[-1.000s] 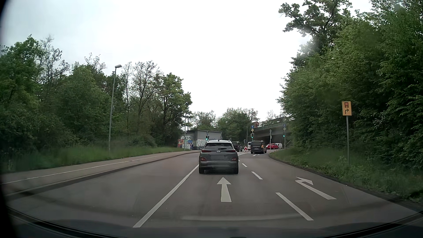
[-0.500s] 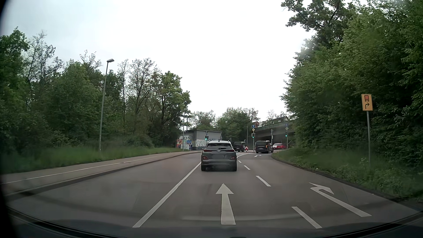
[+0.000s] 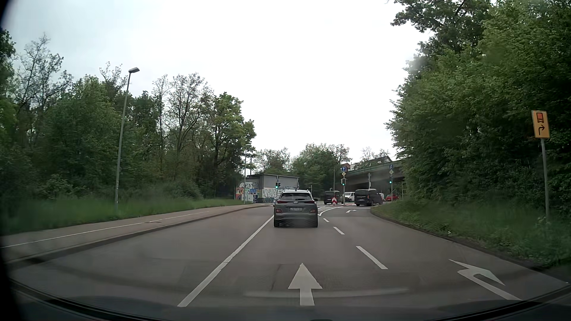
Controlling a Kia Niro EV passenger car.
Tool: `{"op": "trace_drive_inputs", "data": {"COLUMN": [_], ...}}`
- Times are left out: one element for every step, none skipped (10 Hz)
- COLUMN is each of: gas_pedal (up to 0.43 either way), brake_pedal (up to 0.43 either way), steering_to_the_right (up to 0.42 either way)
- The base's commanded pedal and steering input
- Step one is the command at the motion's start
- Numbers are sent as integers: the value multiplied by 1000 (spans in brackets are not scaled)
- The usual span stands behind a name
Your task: Follow the waypoints while adhering to traffic rules and regulations
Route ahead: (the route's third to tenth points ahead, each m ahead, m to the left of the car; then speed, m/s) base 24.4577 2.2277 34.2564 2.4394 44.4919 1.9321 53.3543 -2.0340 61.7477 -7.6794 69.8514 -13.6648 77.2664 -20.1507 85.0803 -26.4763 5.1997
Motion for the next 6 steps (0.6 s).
{"op": "trace_drive_inputs", "data": {"gas_pedal": [319,319,319,299,299,287], "brake_pedal": [0,0,0,0,0,0], "steering_to_the_right": [4,6,6,6,6,6]}}
